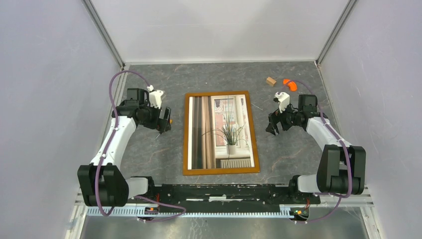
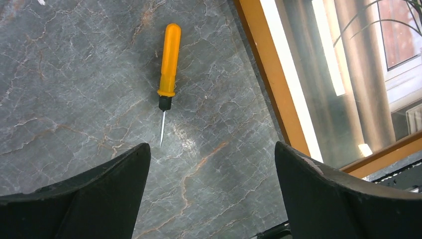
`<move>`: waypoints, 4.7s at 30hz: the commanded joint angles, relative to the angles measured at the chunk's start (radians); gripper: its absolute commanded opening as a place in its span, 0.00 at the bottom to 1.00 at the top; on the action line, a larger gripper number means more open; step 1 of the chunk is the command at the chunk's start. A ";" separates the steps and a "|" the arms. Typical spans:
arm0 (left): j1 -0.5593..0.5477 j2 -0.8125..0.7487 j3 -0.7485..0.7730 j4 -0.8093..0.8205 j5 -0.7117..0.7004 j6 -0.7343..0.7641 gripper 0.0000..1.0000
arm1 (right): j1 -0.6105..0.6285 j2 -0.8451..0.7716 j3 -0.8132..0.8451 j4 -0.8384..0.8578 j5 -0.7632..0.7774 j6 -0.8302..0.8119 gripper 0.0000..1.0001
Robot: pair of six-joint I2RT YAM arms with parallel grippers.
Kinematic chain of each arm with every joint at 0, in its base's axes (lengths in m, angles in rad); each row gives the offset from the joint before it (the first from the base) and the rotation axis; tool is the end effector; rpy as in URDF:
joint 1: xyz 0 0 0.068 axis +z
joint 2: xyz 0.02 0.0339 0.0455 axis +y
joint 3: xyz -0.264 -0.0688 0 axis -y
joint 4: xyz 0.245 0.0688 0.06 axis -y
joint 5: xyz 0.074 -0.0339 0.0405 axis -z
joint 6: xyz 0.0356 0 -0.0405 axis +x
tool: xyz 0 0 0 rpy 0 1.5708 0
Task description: Take the photo out of the frame
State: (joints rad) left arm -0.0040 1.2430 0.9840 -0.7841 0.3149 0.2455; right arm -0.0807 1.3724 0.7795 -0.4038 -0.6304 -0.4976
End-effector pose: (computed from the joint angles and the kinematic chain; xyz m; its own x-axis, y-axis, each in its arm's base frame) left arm 0.2415 -0.0120 0.2655 -0.7992 0.2343 -0.5535 0.3649 0.9209 -0.1372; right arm 0.2613 -0.0001 0.1989 -0.6142 -0.3372 -0.7135 -0.6227 0.7625 0.1757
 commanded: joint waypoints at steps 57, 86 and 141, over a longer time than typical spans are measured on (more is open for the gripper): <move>-0.939 0.306 -0.063 0.359 -0.278 0.197 0.89 | 0.004 0.052 -0.022 0.071 -0.094 0.034 0.98; -1.032 0.603 0.257 0.320 -0.312 0.222 0.71 | -0.053 0.121 0.010 0.077 -0.185 0.142 0.98; -1.077 0.518 0.326 0.280 -0.269 0.174 0.09 | 0.045 0.569 -0.174 0.777 -0.653 1.069 0.64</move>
State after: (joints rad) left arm -1.0729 1.7691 1.2652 -0.5659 0.0380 0.4351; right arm -0.0460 1.9137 0.6186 0.3618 -1.3426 0.5865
